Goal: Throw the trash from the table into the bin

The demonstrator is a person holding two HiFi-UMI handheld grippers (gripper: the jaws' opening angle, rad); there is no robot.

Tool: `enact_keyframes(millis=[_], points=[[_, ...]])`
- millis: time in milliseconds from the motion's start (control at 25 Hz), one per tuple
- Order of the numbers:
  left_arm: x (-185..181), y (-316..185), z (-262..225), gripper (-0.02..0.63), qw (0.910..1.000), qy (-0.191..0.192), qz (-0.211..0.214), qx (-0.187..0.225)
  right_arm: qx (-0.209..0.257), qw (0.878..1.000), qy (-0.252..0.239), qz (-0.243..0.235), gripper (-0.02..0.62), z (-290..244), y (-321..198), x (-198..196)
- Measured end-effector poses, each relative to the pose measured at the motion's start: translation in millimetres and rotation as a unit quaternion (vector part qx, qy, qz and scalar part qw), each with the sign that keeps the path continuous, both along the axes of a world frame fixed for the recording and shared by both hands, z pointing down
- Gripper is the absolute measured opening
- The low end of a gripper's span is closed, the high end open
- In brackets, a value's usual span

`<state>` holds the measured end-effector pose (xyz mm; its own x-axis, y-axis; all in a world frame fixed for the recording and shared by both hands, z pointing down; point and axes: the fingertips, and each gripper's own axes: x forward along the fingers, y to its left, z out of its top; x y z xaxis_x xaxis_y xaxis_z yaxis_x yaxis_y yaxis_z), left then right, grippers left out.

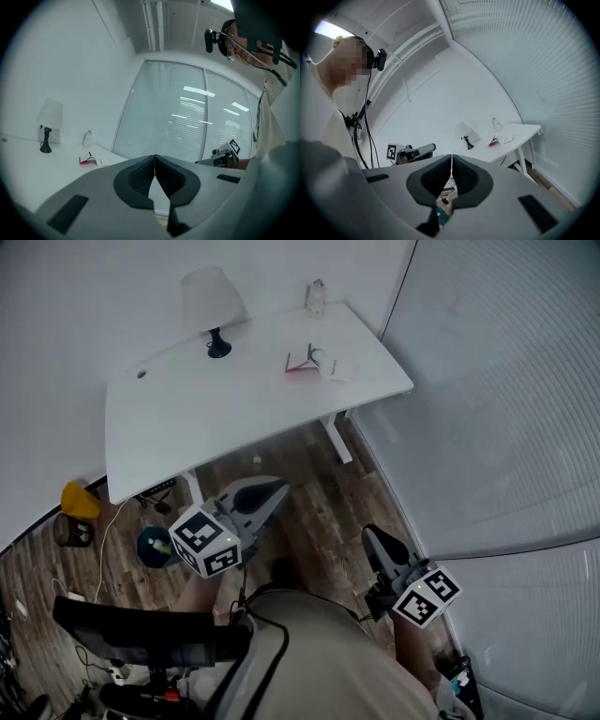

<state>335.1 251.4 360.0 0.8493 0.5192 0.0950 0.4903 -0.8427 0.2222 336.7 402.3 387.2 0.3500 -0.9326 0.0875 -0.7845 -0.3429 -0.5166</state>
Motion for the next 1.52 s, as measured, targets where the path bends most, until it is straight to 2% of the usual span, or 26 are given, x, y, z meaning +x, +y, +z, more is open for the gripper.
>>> enact_keyframes(millis=[240, 480, 680, 840, 1000, 1320, 1520], points=[[21.6, -59.5, 9.0, 0.012, 0.9999, -0.004, -0.004, -0.014, -0.026, 1.0, 0.011, -0.006, 0.017, -1.7, -58.3, 13.3], [26.9, -87.1, 21.2, 0.012, 0.9997, -0.008, -0.022, -0.008, -0.036, 0.999, 0.005, -0.026, 0.017, 6.2, -89.4, 24.5], [31.8, -92.9, 30.6, 0.012, 0.999, -0.039, -0.023, 0.0, -0.007, 0.999, 0.007, -0.051, 0.017, -6.7, -109.8, 40.7], [47.5, -86.3, 32.0, 0.012, 0.9979, -0.048, -0.042, 0.015, 0.033, 0.997, 0.01, -0.072, 0.017, -15.8, -108.4, 60.7], [84.1, -66.5, 26.6, 0.012, 0.9971, -0.044, -0.062, 0.002, 0.045, 0.996, -0.008, -0.08, 0.017, -2.5, -83.2, 101.3], [184.2, -6.7, 10.9, 0.014, 0.9933, -0.038, -0.099, 0.046, 0.064, 0.994, -0.027, -0.089, 0.017, -1.1, -10.2, 221.1], [223.0, 15.0, 19.5, 0.012, 0.9857, -0.055, -0.149, 0.056, 0.066, 0.988, -0.035, -0.135, 0.017, 7.3, 13.4, 275.9]])
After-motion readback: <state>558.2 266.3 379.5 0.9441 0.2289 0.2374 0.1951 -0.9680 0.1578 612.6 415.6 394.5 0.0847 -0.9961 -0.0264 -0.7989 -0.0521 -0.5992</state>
